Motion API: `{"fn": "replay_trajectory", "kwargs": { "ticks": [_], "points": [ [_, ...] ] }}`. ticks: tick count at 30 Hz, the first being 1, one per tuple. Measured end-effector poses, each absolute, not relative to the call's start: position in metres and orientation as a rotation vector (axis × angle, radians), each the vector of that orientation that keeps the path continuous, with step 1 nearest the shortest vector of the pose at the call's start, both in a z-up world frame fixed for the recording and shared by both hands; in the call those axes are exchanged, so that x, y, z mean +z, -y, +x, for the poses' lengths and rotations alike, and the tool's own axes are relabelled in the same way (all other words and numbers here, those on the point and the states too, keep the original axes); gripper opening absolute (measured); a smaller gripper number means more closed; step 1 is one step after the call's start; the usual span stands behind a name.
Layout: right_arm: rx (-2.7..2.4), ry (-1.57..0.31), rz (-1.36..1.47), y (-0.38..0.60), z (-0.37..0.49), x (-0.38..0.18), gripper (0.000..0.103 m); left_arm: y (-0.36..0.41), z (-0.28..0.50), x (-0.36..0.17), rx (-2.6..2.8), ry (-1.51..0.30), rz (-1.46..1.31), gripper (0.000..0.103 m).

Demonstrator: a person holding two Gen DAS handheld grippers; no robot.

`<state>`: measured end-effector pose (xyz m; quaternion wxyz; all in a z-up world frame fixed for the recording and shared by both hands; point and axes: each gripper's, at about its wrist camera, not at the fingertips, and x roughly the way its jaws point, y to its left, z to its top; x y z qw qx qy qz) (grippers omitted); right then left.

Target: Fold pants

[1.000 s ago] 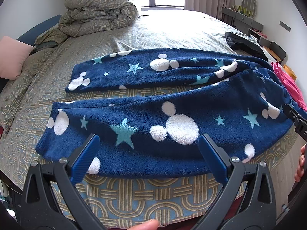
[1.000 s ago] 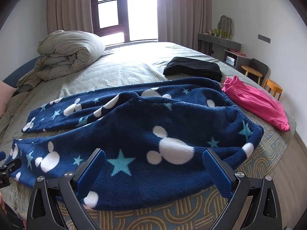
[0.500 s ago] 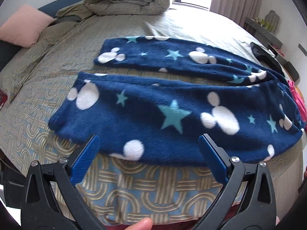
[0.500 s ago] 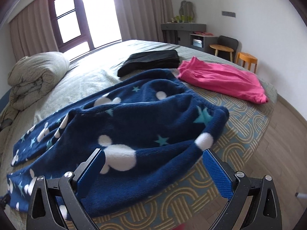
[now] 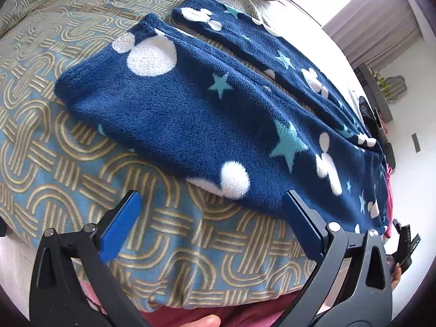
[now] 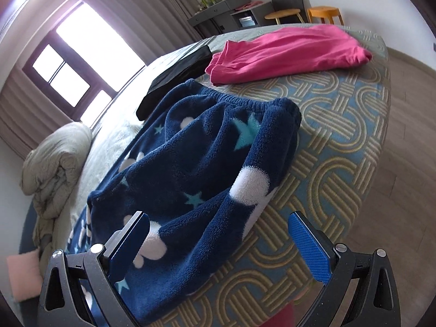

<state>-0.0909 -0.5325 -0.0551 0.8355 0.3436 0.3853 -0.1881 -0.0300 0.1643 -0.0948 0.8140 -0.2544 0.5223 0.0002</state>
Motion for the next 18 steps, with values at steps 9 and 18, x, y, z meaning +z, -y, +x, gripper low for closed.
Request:
{"fn": "replay_trajectory", "kwargs": {
  "ticks": [9, 18],
  "points": [
    [-0.376, -0.762, 0.873, 0.551, -0.096, -0.075, 0.097, -0.166, -0.001, -0.100, 0.005, -1.110, -0.625, 0.100],
    [-0.354, -0.811, 0.911, 0.556, -0.073, -0.092, 0.060, -0.188, 0.007, -0.103, 0.058, -1.110, -0.711, 0.042]
  ]
}}
